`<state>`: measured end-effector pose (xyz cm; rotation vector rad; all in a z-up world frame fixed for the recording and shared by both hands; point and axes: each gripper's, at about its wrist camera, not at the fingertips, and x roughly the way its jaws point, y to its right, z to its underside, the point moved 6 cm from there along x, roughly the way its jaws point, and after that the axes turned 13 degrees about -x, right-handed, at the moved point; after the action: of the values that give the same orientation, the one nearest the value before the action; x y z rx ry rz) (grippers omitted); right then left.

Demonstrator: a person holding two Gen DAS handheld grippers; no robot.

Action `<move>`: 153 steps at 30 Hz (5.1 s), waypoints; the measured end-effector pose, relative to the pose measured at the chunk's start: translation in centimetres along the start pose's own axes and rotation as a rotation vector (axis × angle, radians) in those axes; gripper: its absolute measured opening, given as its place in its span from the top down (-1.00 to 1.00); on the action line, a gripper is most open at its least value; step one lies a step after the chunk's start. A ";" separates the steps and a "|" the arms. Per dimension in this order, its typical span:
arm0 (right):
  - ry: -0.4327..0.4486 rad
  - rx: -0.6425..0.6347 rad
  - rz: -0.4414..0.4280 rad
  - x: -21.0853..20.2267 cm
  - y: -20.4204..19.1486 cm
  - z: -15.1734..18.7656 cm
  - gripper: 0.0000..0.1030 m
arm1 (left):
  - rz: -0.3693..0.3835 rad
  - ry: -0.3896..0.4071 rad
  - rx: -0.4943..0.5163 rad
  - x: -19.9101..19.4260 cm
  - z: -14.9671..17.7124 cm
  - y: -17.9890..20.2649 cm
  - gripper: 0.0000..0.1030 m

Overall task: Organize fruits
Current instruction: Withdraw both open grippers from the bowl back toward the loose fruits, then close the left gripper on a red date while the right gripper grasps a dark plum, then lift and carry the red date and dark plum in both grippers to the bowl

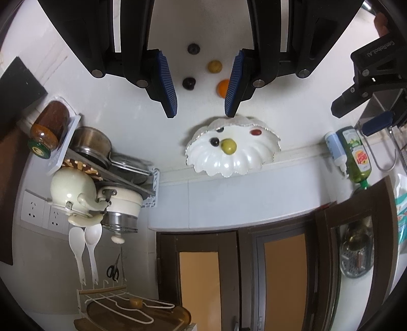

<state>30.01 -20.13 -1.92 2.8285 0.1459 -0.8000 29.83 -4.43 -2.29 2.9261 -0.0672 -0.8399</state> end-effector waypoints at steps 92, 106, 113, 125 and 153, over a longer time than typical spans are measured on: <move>-0.344 0.063 -0.056 12.5 -1.7 12.3 0.53 | 0.199 -0.350 0.085 13.9 12.3 1.8 0.47; -0.272 0.052 -0.073 9.9 -2.5 9.8 0.53 | 0.205 -0.275 0.051 11.3 9.7 1.4 0.47; -0.220 0.045 -0.079 8.4 -2.8 8.2 0.53 | 0.187 -0.234 0.031 10.0 7.8 1.0 0.47; -0.132 0.029 -0.069 6.6 -3.5 5.1 0.53 | 0.182 -0.134 0.028 7.7 4.5 0.3 0.47; 0.041 0.007 -0.006 7.1 -3.1 -3.8 0.53 | 0.167 0.045 0.037 8.0 -4.4 -1.3 0.47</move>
<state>37.47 -15.96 -3.02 2.8537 0.1584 -0.7453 38.96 -3.30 -2.97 2.9209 -0.3222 -0.7556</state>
